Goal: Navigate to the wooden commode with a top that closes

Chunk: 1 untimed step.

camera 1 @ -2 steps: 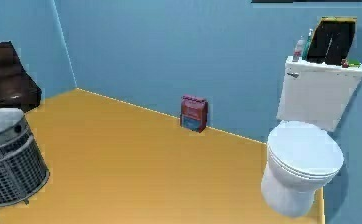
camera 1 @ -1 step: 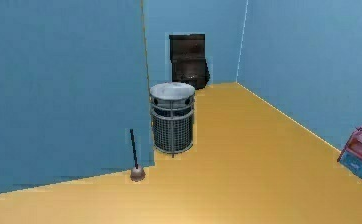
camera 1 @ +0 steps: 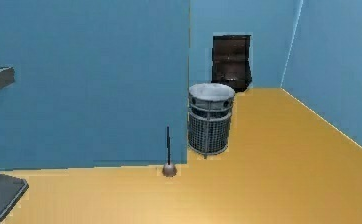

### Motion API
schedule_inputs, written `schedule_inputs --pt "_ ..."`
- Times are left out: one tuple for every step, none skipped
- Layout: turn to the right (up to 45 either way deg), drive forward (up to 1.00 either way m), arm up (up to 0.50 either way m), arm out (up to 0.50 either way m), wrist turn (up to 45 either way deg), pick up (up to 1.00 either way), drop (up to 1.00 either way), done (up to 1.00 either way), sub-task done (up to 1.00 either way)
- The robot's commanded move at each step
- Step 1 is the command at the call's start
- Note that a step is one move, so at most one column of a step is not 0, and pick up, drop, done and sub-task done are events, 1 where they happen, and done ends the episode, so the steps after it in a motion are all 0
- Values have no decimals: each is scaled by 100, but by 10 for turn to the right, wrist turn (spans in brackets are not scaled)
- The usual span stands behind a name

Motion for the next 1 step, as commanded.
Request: schedule_inputs --pt "-30 0 0 0 0 0 0 0 0"
